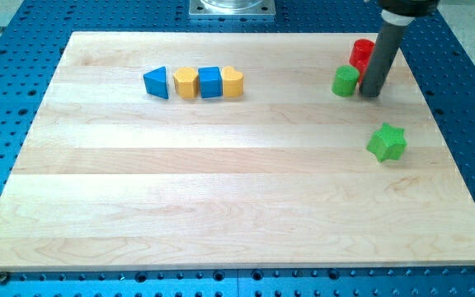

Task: Move the red star bottom left to the red circle

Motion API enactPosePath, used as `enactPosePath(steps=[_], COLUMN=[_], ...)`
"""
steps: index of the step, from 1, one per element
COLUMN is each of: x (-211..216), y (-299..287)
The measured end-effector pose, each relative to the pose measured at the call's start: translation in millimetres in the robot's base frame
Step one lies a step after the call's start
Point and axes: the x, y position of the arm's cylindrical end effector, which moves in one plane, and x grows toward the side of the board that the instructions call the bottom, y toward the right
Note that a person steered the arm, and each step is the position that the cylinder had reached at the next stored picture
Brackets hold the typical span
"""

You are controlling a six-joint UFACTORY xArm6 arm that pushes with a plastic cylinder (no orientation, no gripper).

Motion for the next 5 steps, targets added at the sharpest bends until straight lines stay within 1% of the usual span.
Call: enactPosePath(steps=[1, 2, 4, 5], x=[-11, -53, -68, -99], y=[24, 37, -50, -106])
